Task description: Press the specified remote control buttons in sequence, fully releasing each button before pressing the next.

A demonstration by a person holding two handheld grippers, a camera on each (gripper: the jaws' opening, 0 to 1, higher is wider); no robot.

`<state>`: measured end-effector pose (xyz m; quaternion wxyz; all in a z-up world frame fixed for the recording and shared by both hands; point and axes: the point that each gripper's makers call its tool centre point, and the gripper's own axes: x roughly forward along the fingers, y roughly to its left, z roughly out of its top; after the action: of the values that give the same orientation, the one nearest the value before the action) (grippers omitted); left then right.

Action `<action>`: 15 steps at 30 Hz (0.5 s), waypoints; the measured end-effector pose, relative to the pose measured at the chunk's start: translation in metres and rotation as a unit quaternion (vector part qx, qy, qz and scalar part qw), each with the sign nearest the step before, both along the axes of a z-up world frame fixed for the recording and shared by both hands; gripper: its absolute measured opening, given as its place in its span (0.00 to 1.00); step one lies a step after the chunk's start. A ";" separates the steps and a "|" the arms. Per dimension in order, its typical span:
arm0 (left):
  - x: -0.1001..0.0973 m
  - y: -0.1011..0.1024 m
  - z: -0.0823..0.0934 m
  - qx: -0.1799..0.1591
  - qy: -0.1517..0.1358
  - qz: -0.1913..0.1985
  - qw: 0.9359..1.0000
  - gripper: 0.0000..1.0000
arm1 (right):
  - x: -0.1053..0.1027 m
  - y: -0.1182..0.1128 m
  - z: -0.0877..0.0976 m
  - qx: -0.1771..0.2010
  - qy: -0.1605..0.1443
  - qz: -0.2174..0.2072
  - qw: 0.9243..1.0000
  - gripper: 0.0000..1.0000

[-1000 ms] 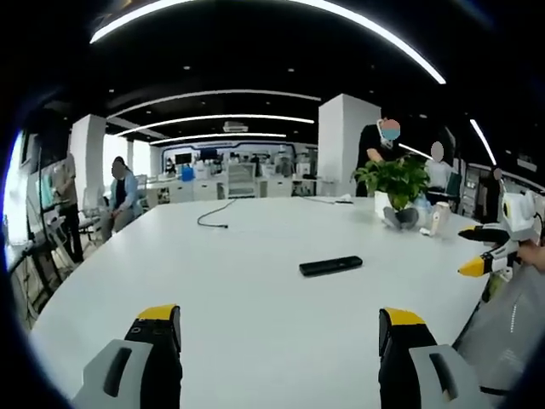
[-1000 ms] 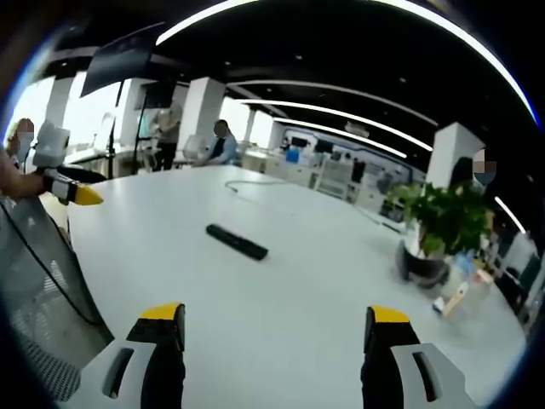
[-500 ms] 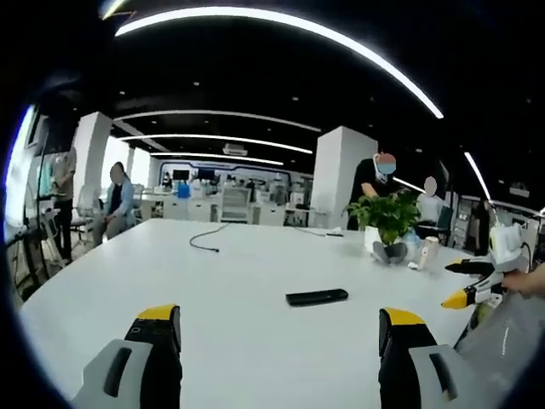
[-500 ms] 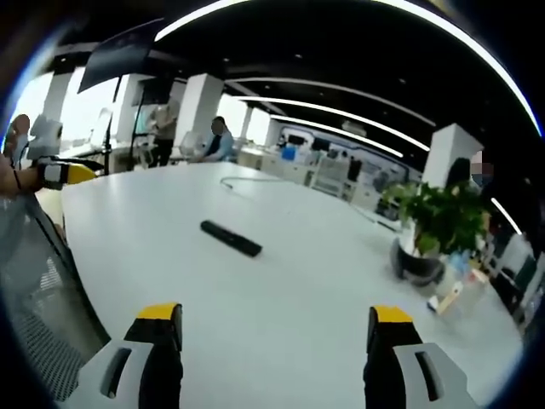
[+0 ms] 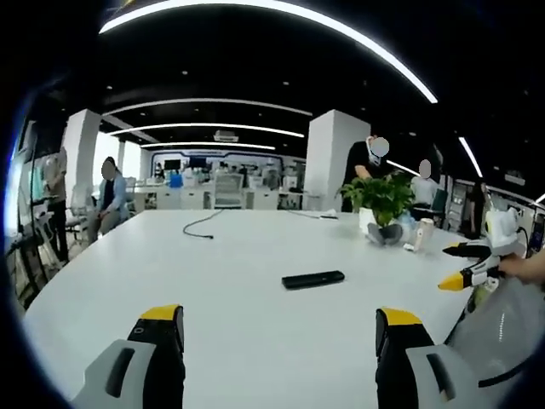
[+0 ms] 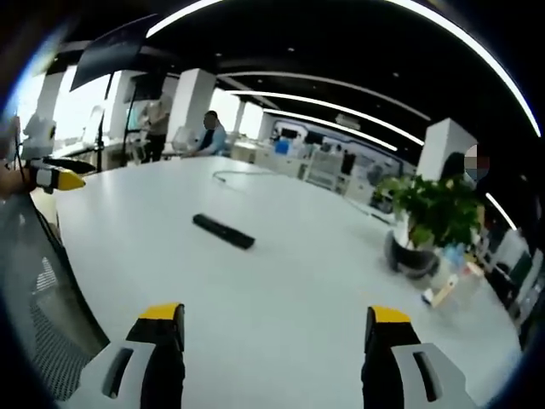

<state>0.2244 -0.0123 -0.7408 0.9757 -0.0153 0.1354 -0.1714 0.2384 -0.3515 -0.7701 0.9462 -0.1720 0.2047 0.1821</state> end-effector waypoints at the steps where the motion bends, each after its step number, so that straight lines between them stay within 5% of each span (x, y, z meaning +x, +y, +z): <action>1: 0.000 0.003 -0.002 0.010 0.002 0.005 1.000 0.96 | 0.001 -0.003 -0.001 0.002 0.002 -0.006 1.000 0.84; 7: 0.001 0.005 0.003 0.011 -0.011 0.010 1.000 0.99 | 0.002 -0.010 0.005 0.024 -0.011 -0.028 0.999 0.85; 11: 0.000 0.012 -0.008 0.062 0.007 0.013 0.998 0.98 | -0.001 -0.022 -0.009 0.006 0.023 -0.047 0.999 0.81; 15: 0.001 0.014 -0.005 0.058 0.001 0.023 0.998 0.99 | -0.001 -0.016 -0.005 0.024 0.016 -0.039 0.999 0.81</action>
<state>0.2250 0.0014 -0.7456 0.9784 0.0376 0.1459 -0.1413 0.2376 -0.3677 -0.7751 0.9531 -0.1383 0.2217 0.1529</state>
